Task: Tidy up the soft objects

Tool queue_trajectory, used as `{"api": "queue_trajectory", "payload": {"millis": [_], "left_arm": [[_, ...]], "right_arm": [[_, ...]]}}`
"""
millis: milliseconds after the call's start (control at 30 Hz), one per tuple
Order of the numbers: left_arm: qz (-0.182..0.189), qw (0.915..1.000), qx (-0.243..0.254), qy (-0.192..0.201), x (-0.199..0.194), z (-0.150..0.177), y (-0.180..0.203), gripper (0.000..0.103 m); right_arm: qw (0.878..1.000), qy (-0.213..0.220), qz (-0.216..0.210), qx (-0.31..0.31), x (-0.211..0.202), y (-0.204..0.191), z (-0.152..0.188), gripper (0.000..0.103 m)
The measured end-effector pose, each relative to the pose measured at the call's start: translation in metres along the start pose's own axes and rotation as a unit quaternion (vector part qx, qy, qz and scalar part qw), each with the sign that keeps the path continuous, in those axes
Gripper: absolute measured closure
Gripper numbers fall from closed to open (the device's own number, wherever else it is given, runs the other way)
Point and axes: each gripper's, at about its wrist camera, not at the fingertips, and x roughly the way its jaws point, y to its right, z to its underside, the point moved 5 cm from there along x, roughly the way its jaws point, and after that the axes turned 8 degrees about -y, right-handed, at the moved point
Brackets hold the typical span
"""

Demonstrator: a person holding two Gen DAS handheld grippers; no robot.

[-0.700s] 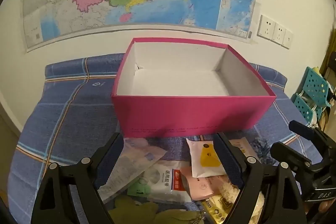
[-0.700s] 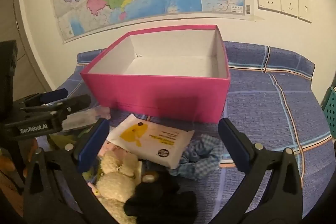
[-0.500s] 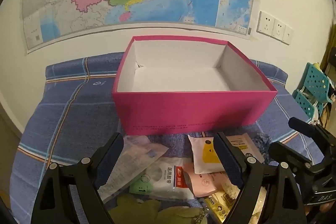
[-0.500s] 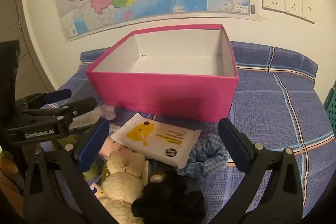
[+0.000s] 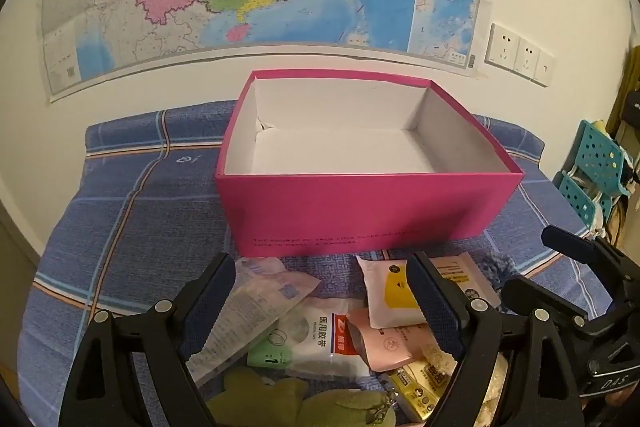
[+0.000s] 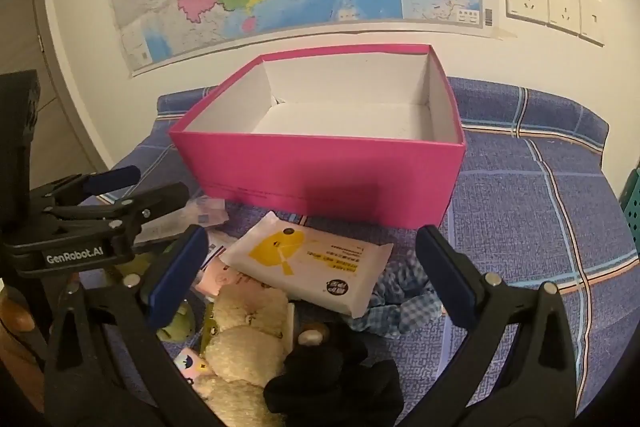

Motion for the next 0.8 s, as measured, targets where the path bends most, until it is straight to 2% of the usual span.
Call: {"api": "queue_trajectory", "payload": {"millis": [800], "left_arm": [[0.009,0.9999,0.006,-0.001,0.0019,0.0042,0.0042,0.014]], "right_arm": [[1.000,-0.009,-0.020,-0.001,0.0046,-0.0048,0.0018,0.000]]}}
